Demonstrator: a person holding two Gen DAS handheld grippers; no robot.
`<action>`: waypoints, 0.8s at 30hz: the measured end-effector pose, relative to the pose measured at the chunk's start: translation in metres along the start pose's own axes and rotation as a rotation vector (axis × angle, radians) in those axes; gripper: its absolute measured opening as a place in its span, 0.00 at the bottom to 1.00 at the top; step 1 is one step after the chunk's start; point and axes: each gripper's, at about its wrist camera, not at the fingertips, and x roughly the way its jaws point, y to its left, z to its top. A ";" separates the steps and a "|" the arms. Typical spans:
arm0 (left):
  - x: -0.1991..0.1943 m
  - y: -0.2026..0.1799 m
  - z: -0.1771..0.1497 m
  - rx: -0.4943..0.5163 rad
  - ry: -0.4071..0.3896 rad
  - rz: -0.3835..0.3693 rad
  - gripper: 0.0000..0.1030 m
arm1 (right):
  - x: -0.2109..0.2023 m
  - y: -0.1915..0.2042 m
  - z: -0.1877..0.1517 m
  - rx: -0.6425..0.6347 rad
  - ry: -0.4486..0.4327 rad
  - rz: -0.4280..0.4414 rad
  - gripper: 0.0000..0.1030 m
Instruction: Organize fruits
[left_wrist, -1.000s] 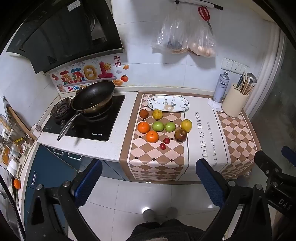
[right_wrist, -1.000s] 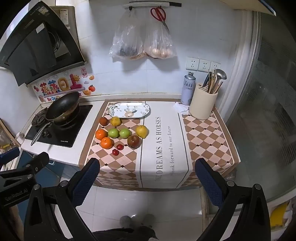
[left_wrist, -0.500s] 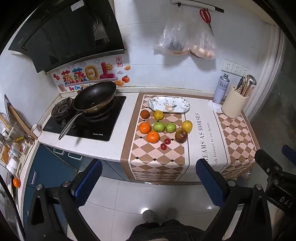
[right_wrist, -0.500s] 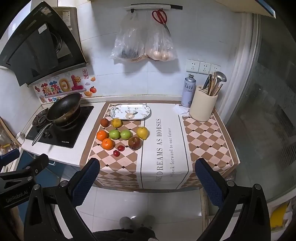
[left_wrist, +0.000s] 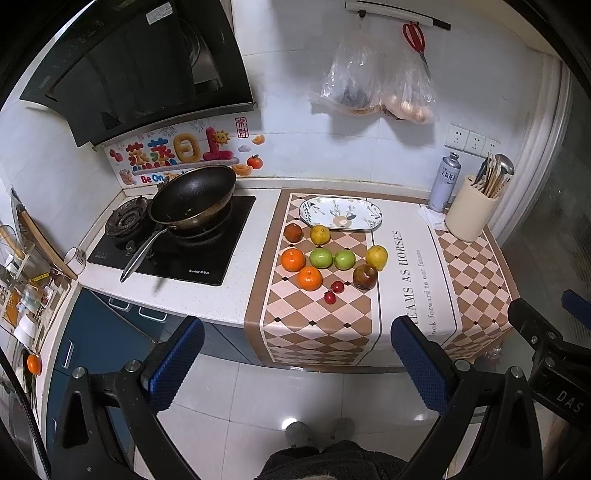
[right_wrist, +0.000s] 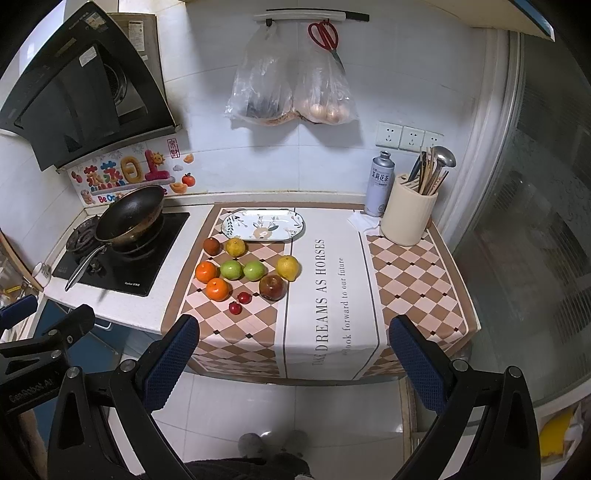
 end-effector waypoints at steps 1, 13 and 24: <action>0.000 0.000 0.000 0.000 -0.001 0.000 1.00 | -0.001 0.002 -0.001 0.001 -0.001 -0.001 1.00; 0.000 0.000 -0.002 -0.002 -0.003 0.000 1.00 | 0.002 0.002 0.002 -0.001 -0.003 -0.001 1.00; 0.000 0.001 -0.002 -0.001 -0.005 -0.001 1.00 | 0.002 0.002 0.001 -0.001 -0.005 0.000 1.00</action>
